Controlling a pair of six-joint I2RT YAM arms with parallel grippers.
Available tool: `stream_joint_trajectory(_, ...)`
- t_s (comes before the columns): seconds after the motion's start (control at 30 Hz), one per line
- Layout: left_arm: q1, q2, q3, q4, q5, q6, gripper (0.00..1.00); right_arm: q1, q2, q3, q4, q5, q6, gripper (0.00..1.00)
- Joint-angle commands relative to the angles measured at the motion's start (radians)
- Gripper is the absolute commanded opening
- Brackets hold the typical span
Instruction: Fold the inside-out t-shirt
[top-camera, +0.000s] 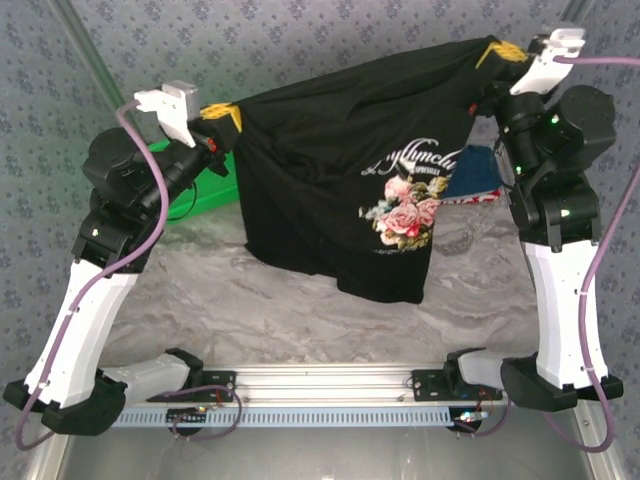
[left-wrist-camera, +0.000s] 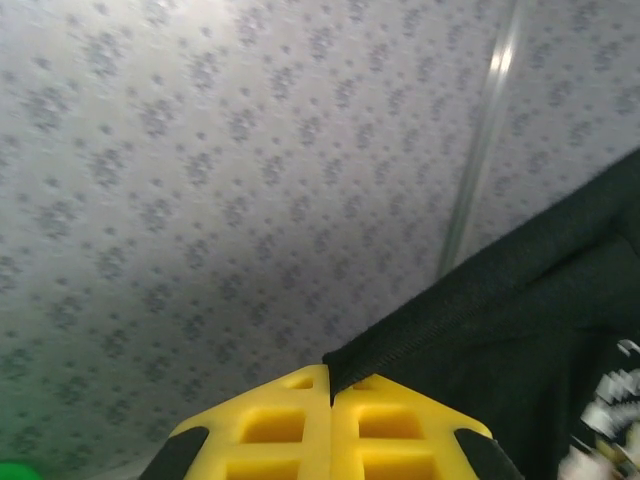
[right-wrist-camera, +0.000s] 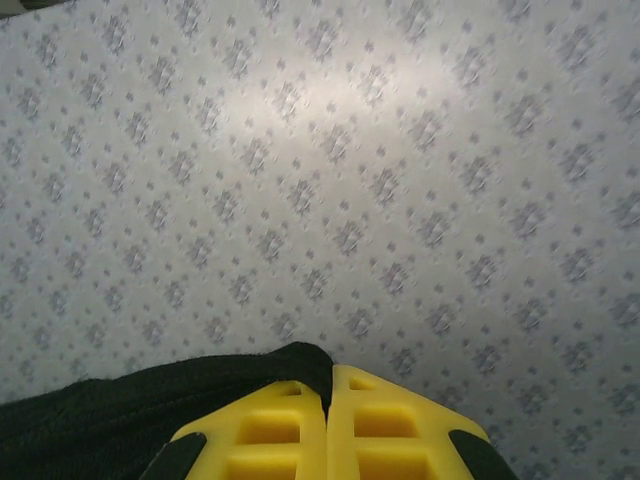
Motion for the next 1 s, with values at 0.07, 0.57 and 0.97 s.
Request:
stream_joint_trajectory(0.07,-0.071,0.047,0.028,0.017,0.100,-0.040,0.00,-0.034,0.048,0.165,0.015,0.090,-0.038,0.00)
stream_joint_trajectory(0.57,-0.231,0.024,-0.496,0.293,0.348,-0.356,0.00,0.220,0.693,0.521,-0.166,-0.262,-0.022,0.00)
stream_joint_trajectory(0.97,-0.223,-0.291,-1.178,0.186,-0.057,-0.453,0.00,0.433,0.936,0.290,-0.496,-0.314,-0.119,0.49)
